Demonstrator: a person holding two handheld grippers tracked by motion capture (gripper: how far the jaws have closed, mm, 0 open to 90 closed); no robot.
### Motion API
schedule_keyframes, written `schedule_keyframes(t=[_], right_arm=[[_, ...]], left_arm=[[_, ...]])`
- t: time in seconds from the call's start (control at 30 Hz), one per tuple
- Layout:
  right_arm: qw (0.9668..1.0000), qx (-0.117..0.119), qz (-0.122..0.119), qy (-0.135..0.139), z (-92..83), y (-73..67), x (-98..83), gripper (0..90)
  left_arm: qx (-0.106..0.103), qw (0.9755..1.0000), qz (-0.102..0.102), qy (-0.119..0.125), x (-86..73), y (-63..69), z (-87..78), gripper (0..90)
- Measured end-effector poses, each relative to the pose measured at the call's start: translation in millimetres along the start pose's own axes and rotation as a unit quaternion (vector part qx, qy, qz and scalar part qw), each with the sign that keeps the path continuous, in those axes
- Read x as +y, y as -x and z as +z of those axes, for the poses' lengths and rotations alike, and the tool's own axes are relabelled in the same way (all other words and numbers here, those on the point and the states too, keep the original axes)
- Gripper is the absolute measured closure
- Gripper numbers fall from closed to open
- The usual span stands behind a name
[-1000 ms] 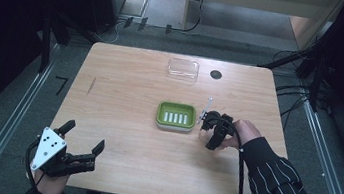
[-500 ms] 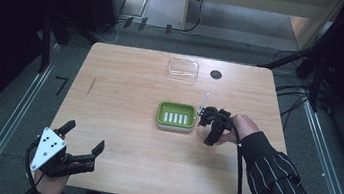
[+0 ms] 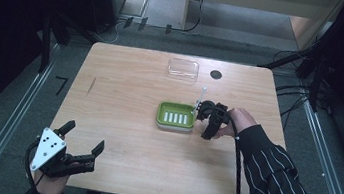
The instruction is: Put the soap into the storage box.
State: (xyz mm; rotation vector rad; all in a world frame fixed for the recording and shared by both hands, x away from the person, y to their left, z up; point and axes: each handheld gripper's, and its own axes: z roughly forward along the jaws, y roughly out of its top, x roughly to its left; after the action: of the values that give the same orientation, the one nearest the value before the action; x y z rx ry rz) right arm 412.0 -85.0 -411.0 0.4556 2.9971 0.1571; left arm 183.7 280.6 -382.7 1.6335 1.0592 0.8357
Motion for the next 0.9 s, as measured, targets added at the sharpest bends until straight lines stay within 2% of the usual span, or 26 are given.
schedule_keyframes(t=[0.23, 0.47, 0.57, 0.63, 0.9], right_arm=[[1.0, 0.0, 0.0, 0.007, -5.7, 3.9, 3.6, 33.8], [0.9997, -0.003, -0.019, 0.011, -8.5, 7.2, 12.0, 33.8], [0.9998, -0.001, -0.014, 0.012, -10.5, 7.7, 15.5, 33.8], [0.9996, -0.005, -0.023, 0.018, -11.7, 10.0, 18.1, 33.8], [0.9991, -0.009, -0.032, 0.028, -17.4, 12.3, 25.1, 33.8]], left_arm=[[0.0, 1.0, 0.0, 0.0, -0.3, -0.5, 0.1, 0.0], [0.002, 1.0, 0.0, 0.0, -1.0, -1.2, -2.4, 0.0], [0.004, 1.0, -0.002, -0.002, -1.4, -1.2, -3.2, 0.0], [0.005, 1.0, -0.001, -0.002, -1.5, -1.3, -3.5, 0.0], [0.006, 1.0, -0.001, -0.002, -1.7, -0.9, -3.9, 0.0]])
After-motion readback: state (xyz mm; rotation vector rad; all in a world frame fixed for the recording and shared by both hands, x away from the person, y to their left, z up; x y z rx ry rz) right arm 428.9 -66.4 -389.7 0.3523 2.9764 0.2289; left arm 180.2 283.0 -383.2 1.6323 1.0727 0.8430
